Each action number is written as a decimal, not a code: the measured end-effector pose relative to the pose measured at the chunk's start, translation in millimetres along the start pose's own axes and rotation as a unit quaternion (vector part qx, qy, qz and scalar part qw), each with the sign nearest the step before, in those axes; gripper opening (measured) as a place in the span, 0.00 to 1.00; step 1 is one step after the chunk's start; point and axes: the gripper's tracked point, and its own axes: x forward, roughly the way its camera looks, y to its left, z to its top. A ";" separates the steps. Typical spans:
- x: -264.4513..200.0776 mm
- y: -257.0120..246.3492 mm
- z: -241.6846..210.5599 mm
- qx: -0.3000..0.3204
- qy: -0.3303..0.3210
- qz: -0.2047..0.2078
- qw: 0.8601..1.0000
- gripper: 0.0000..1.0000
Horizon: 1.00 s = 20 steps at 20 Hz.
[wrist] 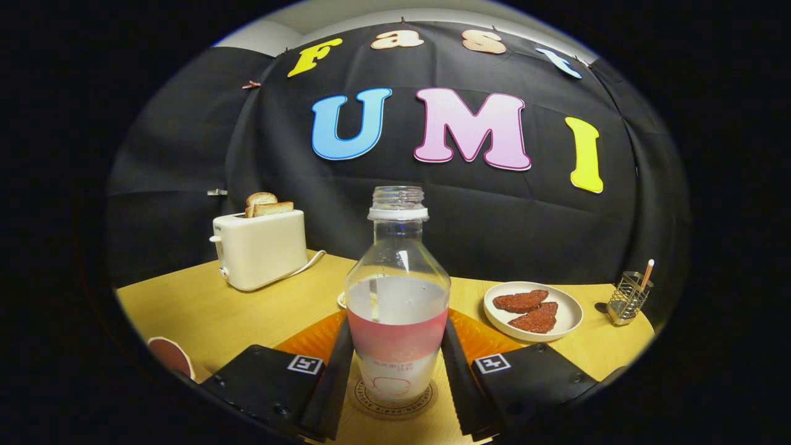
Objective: Take the bottle from table, then pour the juice into the cup, finally place the bottle on the coaster
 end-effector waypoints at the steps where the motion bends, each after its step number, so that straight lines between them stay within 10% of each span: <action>1: 1.2 -1.6 -6.5 0.004 0.005 -0.001 1.000 0.74; 20: -13.9 -3.4 -1.8 0.035 0.011 -0.003 0.999 1.00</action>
